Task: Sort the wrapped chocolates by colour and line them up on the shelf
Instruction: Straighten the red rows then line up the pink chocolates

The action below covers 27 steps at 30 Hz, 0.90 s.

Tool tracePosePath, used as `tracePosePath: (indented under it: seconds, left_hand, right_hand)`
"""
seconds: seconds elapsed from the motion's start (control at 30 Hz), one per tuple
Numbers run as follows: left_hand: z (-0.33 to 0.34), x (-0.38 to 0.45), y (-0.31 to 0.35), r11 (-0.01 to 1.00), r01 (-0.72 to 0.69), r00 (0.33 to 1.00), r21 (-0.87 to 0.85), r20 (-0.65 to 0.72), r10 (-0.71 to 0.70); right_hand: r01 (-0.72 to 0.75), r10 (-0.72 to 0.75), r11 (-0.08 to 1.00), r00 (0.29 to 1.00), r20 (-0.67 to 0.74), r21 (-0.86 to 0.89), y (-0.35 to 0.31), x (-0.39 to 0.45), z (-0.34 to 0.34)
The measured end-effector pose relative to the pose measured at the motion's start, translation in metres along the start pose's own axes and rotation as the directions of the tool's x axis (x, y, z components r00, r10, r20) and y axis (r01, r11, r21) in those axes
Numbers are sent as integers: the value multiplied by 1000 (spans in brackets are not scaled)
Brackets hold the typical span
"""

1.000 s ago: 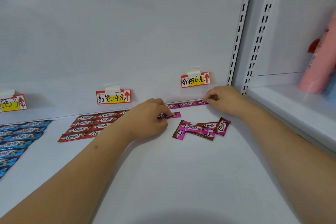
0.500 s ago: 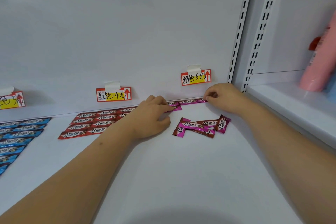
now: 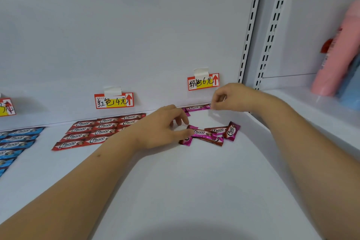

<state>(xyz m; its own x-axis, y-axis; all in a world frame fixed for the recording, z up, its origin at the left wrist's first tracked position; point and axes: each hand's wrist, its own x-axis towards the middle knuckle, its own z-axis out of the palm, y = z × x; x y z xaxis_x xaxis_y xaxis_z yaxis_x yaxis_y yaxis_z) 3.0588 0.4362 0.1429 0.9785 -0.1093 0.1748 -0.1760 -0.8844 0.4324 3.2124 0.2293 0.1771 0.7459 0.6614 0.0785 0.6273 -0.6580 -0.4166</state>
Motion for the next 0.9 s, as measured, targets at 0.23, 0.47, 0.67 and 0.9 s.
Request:
tracePosePath:
  seconds: [0.23, 0.47, 0.67, 0.9]
  left_hand:
    - [9, 0, 15, 993, -82, 996, -89, 33, 85]
    - [9, 1, 15, 972, -25, 1000, -232, -18, 21]
    - [1, 3, 3, 949, 27, 977, -315, -194, -92]
    - [-4, 4, -15, 980, 163, 912, -110, -362, -192]
  right_hand:
    - [26, 51, 987, 888, 457, -161, -29, -23, -13]
    - [-9, 34, 998, 883, 467, -56, -23, -19, -12]
    - [16, -43, 984, 988, 150, 176, -13, -8, 0]
    - [154, -133, 960, 986, -105, 233, -16, 10, 34]
